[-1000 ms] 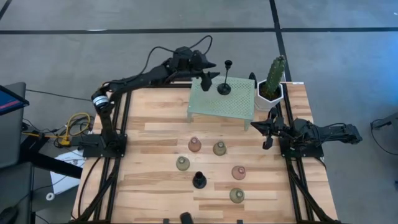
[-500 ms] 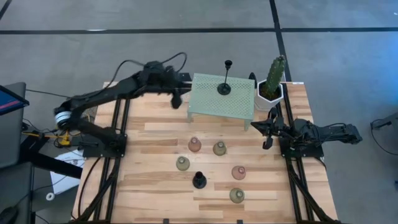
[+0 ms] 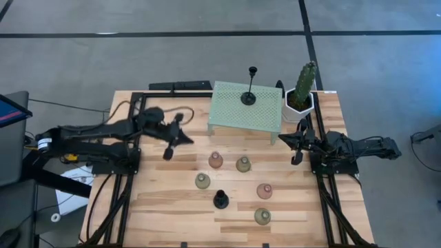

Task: Pick & Place candle stick holders
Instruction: Put the middle green glass candle holder on the shelf

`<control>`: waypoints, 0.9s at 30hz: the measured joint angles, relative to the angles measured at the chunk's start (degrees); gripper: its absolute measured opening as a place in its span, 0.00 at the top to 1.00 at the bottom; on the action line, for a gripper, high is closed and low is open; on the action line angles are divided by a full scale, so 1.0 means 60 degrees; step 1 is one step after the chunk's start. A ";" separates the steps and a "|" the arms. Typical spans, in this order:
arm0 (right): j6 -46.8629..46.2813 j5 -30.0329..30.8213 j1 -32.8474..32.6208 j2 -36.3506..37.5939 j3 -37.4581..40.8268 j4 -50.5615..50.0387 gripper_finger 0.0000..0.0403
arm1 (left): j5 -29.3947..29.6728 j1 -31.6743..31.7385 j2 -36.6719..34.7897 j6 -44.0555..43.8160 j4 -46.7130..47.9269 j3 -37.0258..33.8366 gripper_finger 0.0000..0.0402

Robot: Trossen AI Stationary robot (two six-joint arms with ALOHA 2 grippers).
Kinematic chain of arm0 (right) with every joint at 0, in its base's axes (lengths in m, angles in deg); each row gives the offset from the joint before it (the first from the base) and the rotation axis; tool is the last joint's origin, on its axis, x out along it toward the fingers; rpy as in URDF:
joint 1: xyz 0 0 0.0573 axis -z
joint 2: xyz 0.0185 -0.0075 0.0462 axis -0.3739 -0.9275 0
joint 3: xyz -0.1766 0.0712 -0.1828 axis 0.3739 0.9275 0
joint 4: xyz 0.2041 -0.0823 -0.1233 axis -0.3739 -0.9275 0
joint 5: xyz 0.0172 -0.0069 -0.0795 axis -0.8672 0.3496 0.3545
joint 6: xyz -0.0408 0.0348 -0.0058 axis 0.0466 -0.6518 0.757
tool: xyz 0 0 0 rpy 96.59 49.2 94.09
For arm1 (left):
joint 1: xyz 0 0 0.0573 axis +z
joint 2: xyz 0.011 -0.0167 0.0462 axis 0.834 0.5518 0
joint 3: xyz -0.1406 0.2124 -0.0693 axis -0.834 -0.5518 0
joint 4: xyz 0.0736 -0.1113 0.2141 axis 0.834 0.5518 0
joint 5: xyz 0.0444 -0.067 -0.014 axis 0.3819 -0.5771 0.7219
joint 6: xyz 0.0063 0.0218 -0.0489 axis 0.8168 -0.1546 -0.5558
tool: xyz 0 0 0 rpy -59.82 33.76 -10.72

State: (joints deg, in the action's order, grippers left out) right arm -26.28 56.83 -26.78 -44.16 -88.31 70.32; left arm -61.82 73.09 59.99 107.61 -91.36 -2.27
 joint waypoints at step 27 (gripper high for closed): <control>-0.0259 0.0005 0.0004 0.0000 0.0000 -0.0035 1.00 | -0.2635 -0.0960 0.3222 -0.0046 -0.4831 -0.2459 0.97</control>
State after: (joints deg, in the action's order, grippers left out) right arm -27.83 56.86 -26.76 -44.16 -88.31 70.11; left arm -77.63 67.33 79.32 107.33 -120.35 -17.02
